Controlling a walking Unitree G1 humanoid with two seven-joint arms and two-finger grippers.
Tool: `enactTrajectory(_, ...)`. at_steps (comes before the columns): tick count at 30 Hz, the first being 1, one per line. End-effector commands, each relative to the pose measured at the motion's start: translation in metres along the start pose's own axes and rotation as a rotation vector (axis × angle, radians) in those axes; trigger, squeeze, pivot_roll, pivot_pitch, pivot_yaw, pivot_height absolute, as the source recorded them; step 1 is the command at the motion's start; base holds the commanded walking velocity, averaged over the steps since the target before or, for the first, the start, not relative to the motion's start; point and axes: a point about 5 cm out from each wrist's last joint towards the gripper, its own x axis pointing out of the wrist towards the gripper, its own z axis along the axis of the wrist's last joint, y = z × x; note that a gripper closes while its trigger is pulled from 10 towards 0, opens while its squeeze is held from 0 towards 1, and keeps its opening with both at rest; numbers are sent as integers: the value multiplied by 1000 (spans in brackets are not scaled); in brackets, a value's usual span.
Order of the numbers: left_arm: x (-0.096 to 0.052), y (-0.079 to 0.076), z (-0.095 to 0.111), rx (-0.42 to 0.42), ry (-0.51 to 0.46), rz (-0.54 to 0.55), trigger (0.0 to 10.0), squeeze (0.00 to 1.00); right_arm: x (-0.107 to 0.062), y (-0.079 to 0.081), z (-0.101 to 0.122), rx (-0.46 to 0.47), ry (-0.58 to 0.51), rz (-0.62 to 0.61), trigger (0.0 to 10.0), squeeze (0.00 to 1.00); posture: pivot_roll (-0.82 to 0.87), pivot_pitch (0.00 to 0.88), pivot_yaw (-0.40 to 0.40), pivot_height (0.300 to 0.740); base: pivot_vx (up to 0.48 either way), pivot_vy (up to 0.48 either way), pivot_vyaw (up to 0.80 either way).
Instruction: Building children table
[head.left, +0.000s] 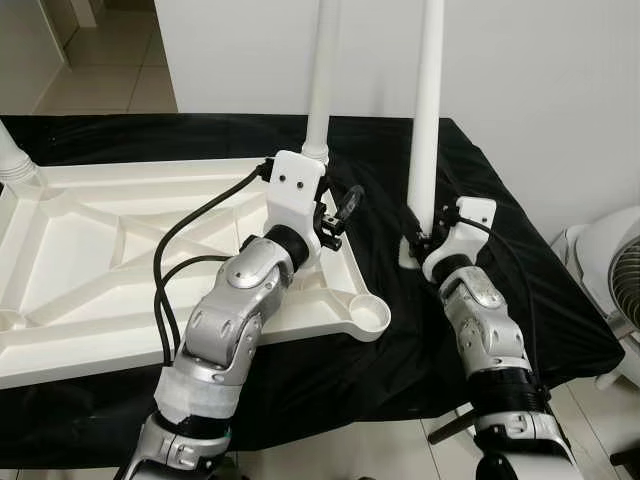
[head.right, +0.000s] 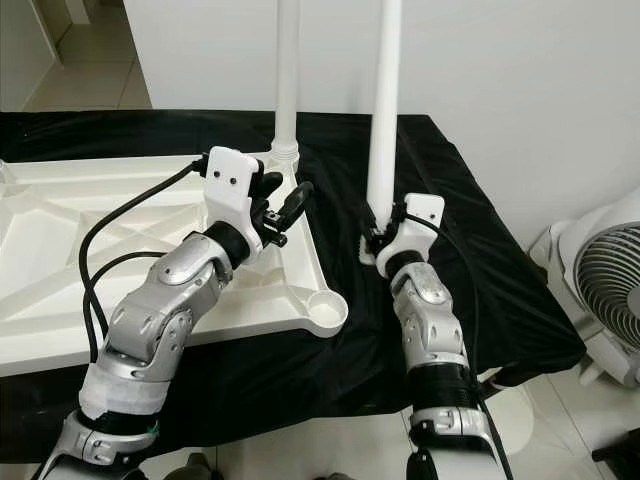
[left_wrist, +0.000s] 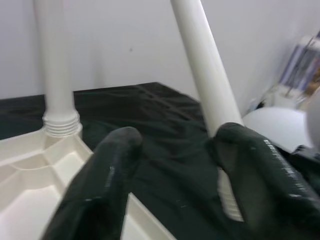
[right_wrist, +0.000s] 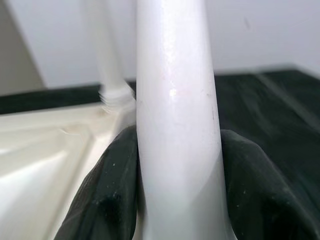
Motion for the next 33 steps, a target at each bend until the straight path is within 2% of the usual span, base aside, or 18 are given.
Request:
enactTrajectory(1, -2, -15, 2, -26, -3, -256, 10000, 1000, -2, 3, 5, -30, -52, 25, 10000, 0, 96, 1, -35, 740, 0, 0, 0)
enactTrajectory(5, -3, -15, 4, -35, 0, -282, 10000, 1000, -2, 5, 7, -39, -75, 39, 10000, 0, 96, 0, -34, 740, 0, 0, 0)
enactTrajectory(8, -3, -14, 8, -82, 8, -339, 10000, 1000, -2, 12, 13, -70, -131, 98, 10000, 0, 80, 0, -11, 740, 0, 0, 0)
enactTrajectory(13, -2, -15, 12, -99, 29, -392, 10000, 1000, -4, 12, 15, -109, -158, 139, 10000, 0, 87, 0, -5, 740, 0, 0, 0)
enactTrajectory(14, -2, -15, 12, -104, 42, -394, 10000, 0, -5, 12, 15, -111, -163, 151, 10000, 0, 91, 0, -5, 740, 0, 0, 0)
enactTrajectory(19, -2, -13, 12, -158, 80, -398, 10000, 0, -7, 15, 13, -121, -171, 188, 10000, 0, 94, 0, -10, 740, 0, 0, 0)
enactTrajectory(22, -1, -11, 16, -220, 101, -400, 10000, 0, -11, 23, 9, -147, -166, 273, 10000, 0, 98, 0, -16, 740, 0, 0, 0)
enactTrajectory(29, 4, -6, 17, -272, 161, -374, 10000, 0, -19, 36, 2, -201, -146, 396, 10000, 0, 95, 0, -27, 740, 0, 0, 0)
enactTrajectory(33, 6, -4, 17, -288, 176, -363, 10000, 0, -21, 39, 0, -202, -143, 417, 10000, 0, 94, 0, -28, 740, 0, 0, 0)
